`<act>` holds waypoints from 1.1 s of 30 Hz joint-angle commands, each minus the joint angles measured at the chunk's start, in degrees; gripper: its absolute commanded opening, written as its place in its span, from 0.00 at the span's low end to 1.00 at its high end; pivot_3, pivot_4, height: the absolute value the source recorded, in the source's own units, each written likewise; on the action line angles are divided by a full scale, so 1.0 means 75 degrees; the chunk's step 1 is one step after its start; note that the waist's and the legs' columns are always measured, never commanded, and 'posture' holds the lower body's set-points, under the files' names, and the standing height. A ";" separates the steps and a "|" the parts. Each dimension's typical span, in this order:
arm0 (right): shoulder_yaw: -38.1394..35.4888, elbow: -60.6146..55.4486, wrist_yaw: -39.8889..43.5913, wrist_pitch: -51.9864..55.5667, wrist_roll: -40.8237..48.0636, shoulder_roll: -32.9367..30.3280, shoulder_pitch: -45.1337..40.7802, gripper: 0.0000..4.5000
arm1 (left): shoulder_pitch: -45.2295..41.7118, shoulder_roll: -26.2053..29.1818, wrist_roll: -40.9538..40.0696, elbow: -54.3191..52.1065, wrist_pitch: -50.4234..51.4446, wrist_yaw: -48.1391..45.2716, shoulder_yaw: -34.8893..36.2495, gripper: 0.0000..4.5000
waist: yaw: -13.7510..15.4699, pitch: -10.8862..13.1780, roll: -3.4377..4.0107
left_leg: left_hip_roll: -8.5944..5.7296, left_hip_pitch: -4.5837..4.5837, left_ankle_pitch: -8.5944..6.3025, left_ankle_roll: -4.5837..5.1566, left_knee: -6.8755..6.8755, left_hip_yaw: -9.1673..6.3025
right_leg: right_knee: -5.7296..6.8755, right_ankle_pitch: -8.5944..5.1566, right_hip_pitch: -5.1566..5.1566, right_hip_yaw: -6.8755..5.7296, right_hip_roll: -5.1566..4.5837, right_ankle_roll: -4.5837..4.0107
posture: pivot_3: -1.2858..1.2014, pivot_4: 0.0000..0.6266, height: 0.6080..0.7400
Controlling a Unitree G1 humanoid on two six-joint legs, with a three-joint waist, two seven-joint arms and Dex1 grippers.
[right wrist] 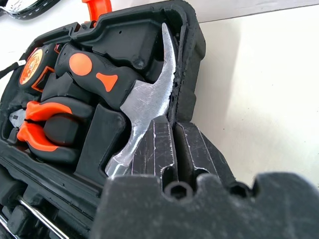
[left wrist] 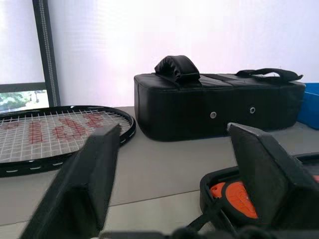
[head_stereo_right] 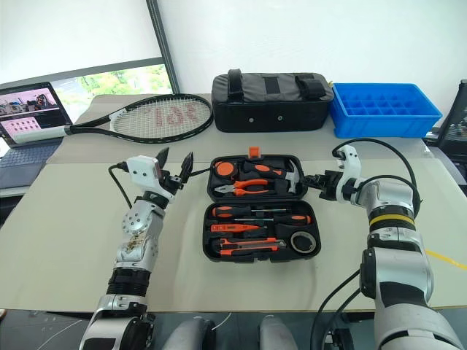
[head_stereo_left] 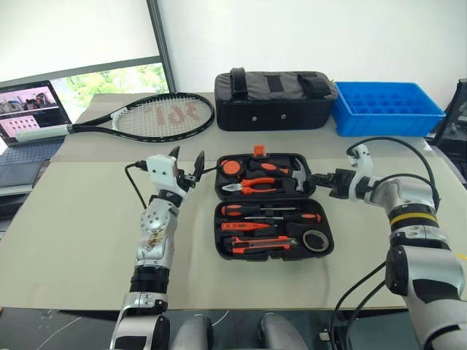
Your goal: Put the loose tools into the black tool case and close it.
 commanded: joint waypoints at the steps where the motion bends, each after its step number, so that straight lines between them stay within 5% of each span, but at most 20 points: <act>1: -0.0086 -0.0323 0.0074 -0.0131 0.0024 -0.0188 -0.0051 0.00 | -0.0512 0.0079 -0.0707 -0.0043 0.1301 -0.0273 0.0070 0.46 | -0.0005 0.0000 0.0000 | 0.0000 -0.0001 0.0000 0.0000 0.0000 -0.0001 | -0.0001 0.0000 0.0000 0.0000 0.0001 0.0000 | 0.52 0.24 0.75; 3: -0.0079 -0.0301 0.0075 -0.0148 0.0016 -0.0184 -0.0060 0.00 | -0.0871 0.0185 -0.1099 0.0198 0.2198 -0.0478 0.0158 0.29 | -0.0001 0.0000 -0.0001 | 0.0000 -0.0005 0.0000 0.0000 0.0003 -0.0003 | -0.0003 0.0000 0.0000 -0.0002 0.0002 0.0001 | 0.52 0.24 0.75; 16: -0.0101 -0.0294 0.0023 -0.0215 0.0010 -0.0100 -0.0055 0.00 | -0.3254 0.0992 -0.2440 0.2879 0.6392 -0.1007 0.0938 0.29 | -0.0042 0.0001 -0.0001 | 0.0000 -0.0007 0.0001 -0.0001 0.0000 -0.0014 | -0.0014 -0.0002 0.0000 -0.0011 0.0011 0.0003 | 0.52 0.24 0.75; 33: -0.0205 -0.0365 -0.0081 -0.0220 0.0053 -0.0120 0.0011 0.00 | -0.4333 0.0988 -0.1634 0.4994 0.6599 -0.1597 0.0430 0.29 | -0.0011 0.0001 -0.0001 | -0.0012 -0.0002 0.0026 -0.0043 -0.0009 -0.0019 | -0.0026 -0.0003 0.0002 -0.0011 0.0005 0.0005 | 0.52 0.24 0.75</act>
